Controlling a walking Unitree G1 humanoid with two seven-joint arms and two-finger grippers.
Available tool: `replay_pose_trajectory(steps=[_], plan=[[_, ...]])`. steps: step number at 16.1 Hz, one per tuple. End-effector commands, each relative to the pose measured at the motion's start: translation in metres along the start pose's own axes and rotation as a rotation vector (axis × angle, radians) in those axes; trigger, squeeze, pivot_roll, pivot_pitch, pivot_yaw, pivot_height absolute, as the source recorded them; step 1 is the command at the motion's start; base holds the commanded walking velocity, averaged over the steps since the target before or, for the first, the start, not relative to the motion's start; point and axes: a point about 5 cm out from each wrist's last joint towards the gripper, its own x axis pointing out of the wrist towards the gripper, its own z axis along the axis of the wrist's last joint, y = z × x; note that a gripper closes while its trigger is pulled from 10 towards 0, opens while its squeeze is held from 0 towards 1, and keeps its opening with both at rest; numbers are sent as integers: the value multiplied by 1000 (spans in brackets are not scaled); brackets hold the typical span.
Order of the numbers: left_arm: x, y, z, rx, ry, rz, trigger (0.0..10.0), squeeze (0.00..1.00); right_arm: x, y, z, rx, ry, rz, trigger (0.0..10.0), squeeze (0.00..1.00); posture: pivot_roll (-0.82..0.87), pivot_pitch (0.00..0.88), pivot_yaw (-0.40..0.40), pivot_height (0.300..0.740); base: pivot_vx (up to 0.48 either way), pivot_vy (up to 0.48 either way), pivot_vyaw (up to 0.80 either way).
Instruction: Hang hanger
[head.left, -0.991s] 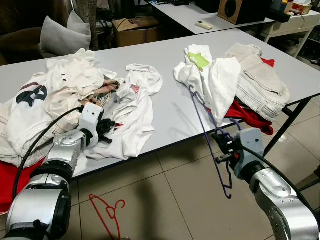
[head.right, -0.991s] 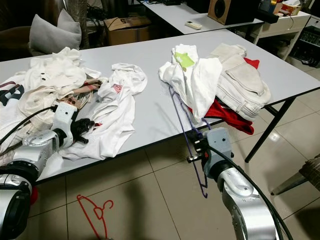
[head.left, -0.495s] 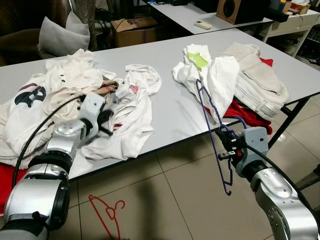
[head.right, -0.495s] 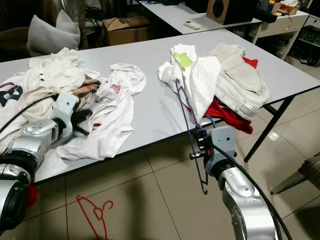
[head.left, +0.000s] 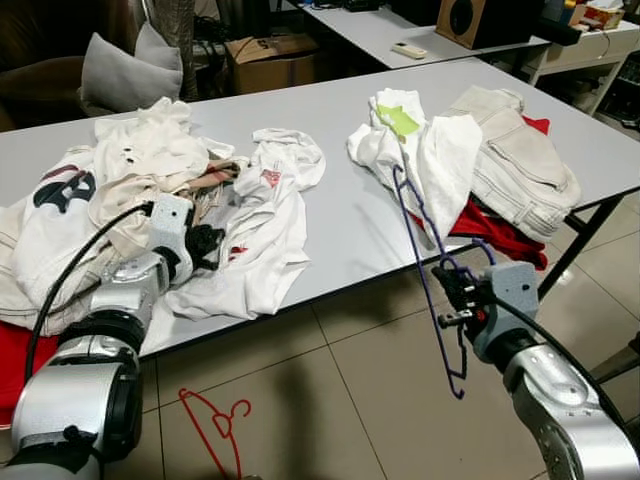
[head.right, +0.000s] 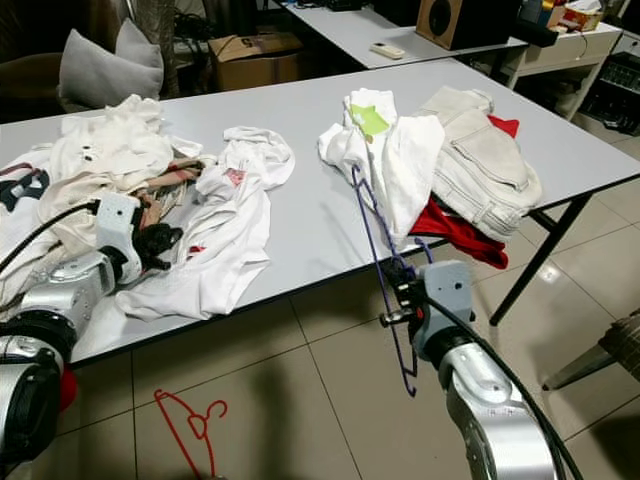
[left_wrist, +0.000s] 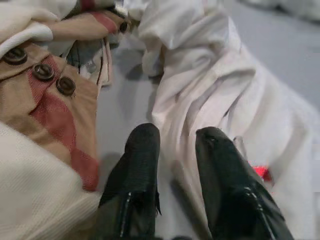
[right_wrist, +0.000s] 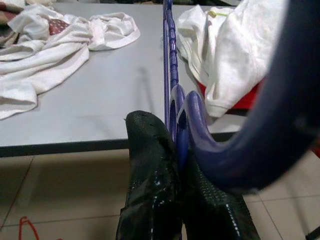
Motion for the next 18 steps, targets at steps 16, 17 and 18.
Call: replay_pose_trajectory(steps=[16,17,18], plan=[[-1,-9,-29,-61,77,2,10000,451,-19,1,4,-5,37,51,10000,0,-248,0,-27,740,0,0,0],[-1,-9,-30,-54,83,13,10000,0,-20,2,4,-4,38,51,10000,0,-249,0,-28,740,0,0,0],[-1,-9,-30,-51,86,19,10000,0,-20,2,4,-4,39,52,10000,0,-250,0,-27,740,0,0,0]])
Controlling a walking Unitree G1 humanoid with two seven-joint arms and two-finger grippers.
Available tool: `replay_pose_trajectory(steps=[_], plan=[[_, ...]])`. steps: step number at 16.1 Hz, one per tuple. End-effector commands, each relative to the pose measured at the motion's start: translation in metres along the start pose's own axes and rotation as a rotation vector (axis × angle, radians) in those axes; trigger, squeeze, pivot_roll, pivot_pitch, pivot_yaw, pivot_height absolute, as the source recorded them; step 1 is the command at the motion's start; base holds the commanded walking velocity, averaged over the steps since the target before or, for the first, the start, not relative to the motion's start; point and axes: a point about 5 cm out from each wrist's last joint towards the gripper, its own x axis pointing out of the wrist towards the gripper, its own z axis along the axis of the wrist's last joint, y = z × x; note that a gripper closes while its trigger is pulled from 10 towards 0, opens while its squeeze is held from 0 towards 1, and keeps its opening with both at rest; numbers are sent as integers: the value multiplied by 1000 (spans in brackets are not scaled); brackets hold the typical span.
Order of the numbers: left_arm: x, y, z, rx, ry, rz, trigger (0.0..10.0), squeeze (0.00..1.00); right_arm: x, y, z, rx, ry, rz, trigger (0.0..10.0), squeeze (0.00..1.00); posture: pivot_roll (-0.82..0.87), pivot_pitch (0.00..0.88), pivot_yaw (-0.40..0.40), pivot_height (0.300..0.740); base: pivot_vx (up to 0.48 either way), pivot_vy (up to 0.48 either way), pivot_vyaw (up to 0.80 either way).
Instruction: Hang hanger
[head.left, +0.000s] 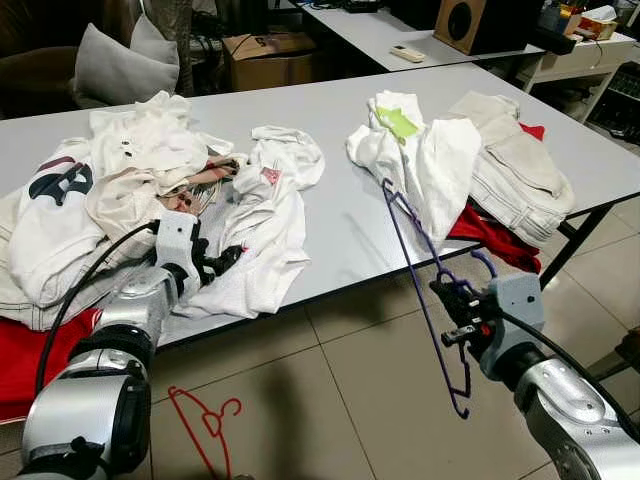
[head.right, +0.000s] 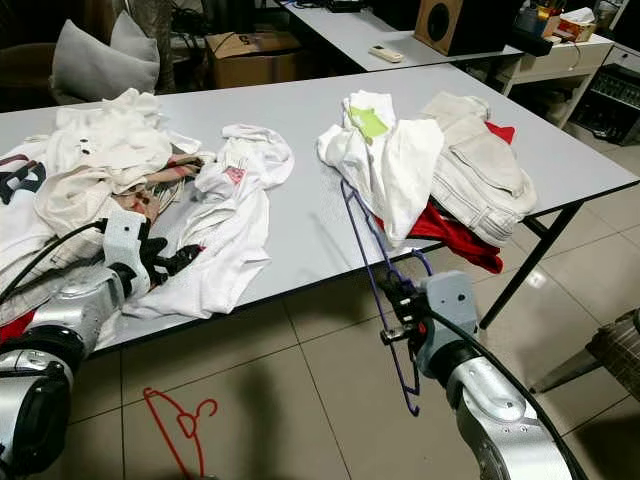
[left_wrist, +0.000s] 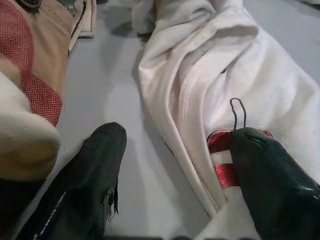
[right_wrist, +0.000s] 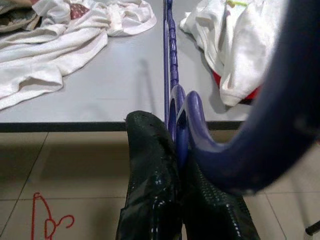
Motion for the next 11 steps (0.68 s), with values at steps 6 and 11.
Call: replay_pose_trajectory(steps=[6,11], plan=[[2,-7,-10,40,82,-35,10000,0,-2,-2,7,-8,-15,-6,10000,0,-254,0,-26,740,0,0,0],[0,-7,-24,49,176,-20,0,0,-1,-3,8,-13,-16,-3,10000,0,-258,0,-26,740,0,0,0]])
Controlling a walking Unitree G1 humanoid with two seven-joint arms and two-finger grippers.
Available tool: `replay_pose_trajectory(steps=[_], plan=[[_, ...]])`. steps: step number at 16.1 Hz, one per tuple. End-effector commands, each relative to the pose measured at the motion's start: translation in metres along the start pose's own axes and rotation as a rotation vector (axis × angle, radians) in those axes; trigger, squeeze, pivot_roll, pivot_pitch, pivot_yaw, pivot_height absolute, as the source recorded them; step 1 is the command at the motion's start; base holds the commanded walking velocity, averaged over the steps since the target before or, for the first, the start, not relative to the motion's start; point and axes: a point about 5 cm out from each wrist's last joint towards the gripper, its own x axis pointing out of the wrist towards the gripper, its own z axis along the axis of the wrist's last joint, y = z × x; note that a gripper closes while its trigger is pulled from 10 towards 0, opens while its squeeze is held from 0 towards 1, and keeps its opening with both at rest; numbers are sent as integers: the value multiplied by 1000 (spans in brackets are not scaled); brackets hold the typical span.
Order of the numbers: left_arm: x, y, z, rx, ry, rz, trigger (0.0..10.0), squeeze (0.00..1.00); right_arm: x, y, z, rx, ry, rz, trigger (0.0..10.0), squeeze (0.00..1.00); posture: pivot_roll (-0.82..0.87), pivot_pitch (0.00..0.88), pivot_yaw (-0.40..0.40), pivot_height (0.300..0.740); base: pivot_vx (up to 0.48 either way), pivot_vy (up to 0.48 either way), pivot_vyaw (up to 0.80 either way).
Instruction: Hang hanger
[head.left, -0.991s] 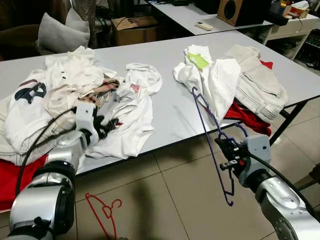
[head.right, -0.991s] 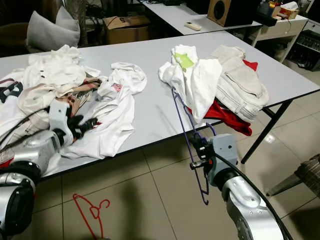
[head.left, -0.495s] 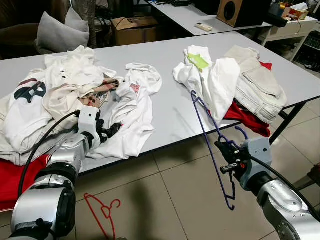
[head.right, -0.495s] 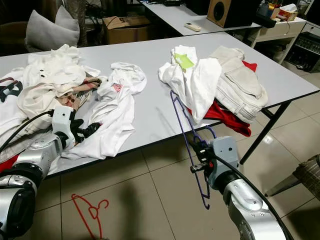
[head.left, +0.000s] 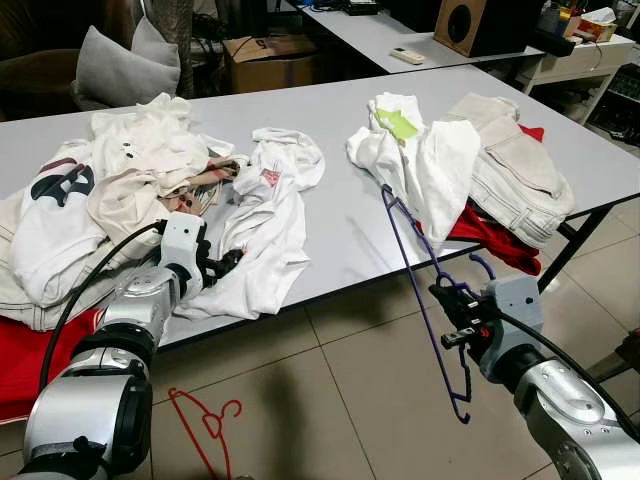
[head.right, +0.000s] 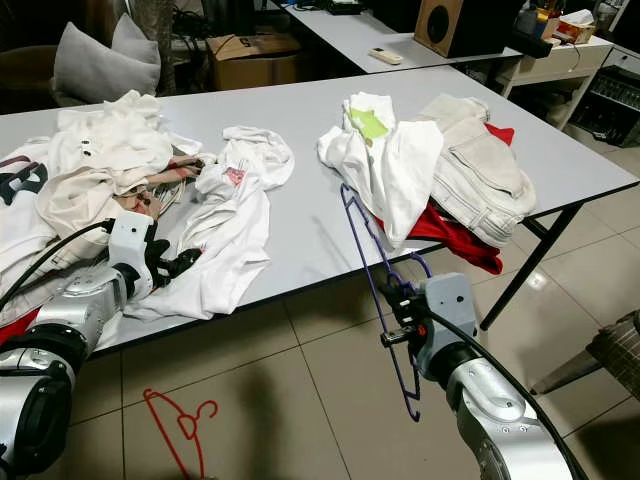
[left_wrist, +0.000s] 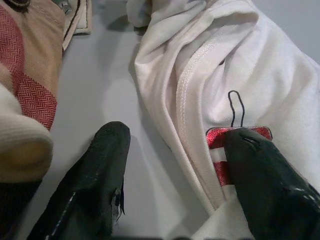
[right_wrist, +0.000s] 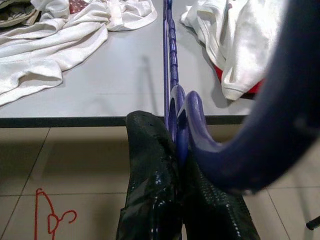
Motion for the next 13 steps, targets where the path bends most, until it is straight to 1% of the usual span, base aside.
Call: replay_pose_trajectory(steps=[1,2,3,6,7,11,13], plan=[[-1,-5,-23,-9,124,-17,0,0,0,-3,9,-18,-32,-5,10000,0,-258,0,-26,740,0,0,0],[-1,-5,-24,-12,129,-17,0,0,0,-3,9,-18,-32,-5,10000,0,-258,0,-26,740,0,0,0],[-2,-4,-26,-11,161,-18,0,0,1,-3,10,-19,-33,-4,10000,0,-258,0,-26,740,0,0,0],[-3,-3,-29,-9,187,-14,0,0,3,-3,10,-20,-33,-3,10000,0,-257,0,-22,740,0,0,0],[-3,-3,-30,10,204,-17,0,0,3,-3,10,-20,-35,-2,10000,0,-257,0,-18,740,0,0,0],[-2,-2,-23,29,185,-9,0,0,4,-2,10,-18,-37,-6,10000,0,-258,0,-8,740,0,0,0],[0,0,-15,54,145,14,0,0,4,-2,10,-15,-40,-11,10000,0,-258,0,-1,740,0,0,0]])
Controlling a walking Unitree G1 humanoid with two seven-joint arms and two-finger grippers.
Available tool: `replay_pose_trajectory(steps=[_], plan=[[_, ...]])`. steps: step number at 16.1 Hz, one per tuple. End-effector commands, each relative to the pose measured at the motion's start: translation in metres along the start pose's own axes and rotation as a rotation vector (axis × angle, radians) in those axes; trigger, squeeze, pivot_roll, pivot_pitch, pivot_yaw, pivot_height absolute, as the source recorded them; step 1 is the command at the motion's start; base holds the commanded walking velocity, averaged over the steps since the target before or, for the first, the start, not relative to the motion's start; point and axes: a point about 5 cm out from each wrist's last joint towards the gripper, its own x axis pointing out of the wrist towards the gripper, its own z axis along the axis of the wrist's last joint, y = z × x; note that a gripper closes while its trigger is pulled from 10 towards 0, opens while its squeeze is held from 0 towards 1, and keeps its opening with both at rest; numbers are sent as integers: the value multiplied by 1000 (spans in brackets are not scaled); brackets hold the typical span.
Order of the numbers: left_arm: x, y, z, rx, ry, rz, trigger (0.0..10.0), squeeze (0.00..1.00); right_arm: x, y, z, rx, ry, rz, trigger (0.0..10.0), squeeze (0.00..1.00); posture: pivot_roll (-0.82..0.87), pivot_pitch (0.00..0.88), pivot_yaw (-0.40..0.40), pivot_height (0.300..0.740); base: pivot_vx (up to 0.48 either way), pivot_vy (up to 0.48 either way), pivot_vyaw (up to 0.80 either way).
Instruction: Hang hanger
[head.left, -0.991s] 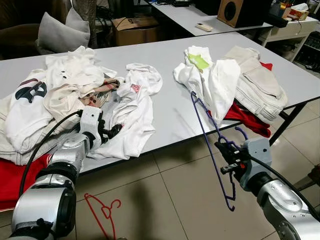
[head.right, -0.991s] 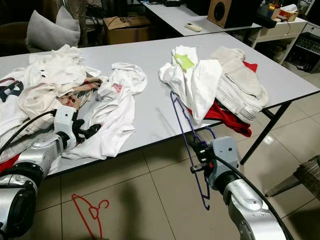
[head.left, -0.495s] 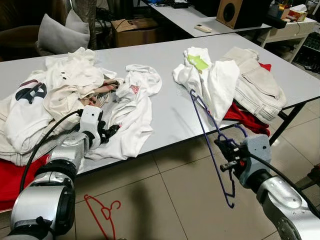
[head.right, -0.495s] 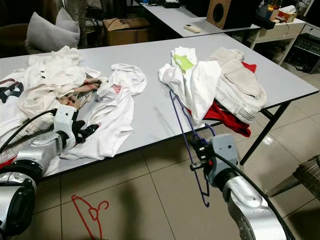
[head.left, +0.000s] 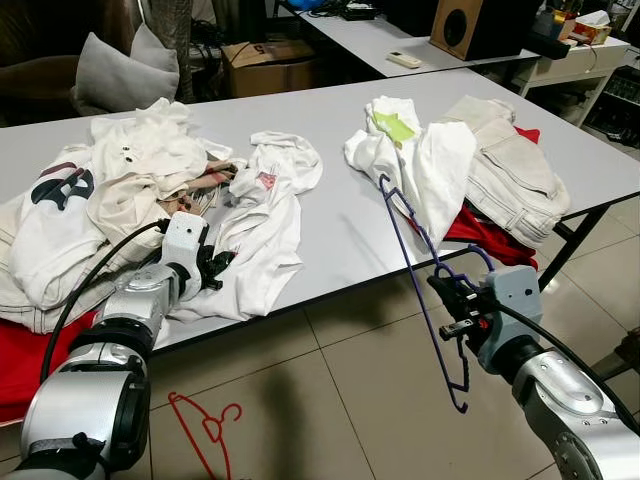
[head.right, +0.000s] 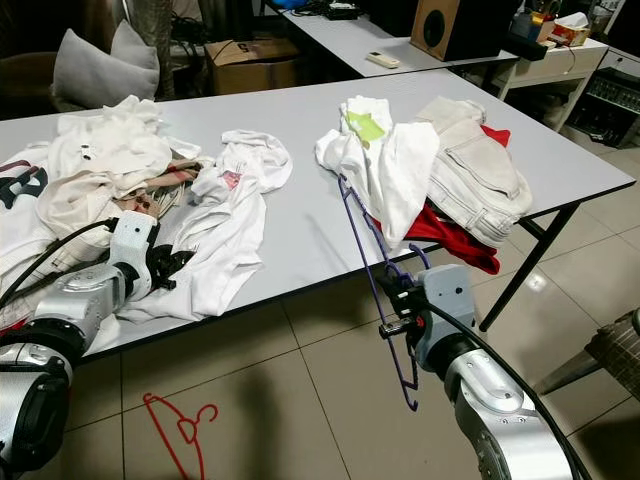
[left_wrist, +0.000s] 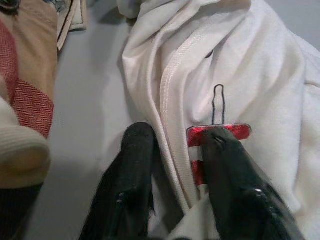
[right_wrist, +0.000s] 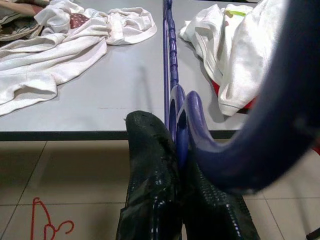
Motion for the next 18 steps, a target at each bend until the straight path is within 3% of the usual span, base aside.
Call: replay_pose_trajectory(steps=[1,5,8,12,13,14,16,18], plan=[[1,-3,-12,7,58,4,0,0,0,-2,2,-2,-15,-18,10000,0,-256,0,6,740,0,0,0],[1,-1,9,119,-42,14,0,0,2,-1,1,2,-27,-32,10000,0,-246,0,21,740,0,0,0],[-3,5,42,353,-166,66,0,0,4,1,0,14,-43,-46,10000,0,-236,0,38,740,0,0,0],[-9,10,75,551,-272,155,0,0,7,2,0,18,-58,-53,10000,0,-225,0,46,740,0,0,0],[-14,12,102,673,-358,215,0,0,11,1,2,15,-78,-57,10000,0,-216,0,47,740,0,0,0],[-17,12,111,714,-390,234,0,0,12,1,4,13,-88,-58,10000,0,-216,0,47,740,0,0,0],[-41,8,173,869,-673,338,0,0,15,-6,14,15,-158,-103,10000,0,-212,0,51,740,0,0,0],[-54,-2,183,954,-804,274,0,0,13,-5,21,22,-203,-80,10000,0,-213,0,64,740,0,0,0]])
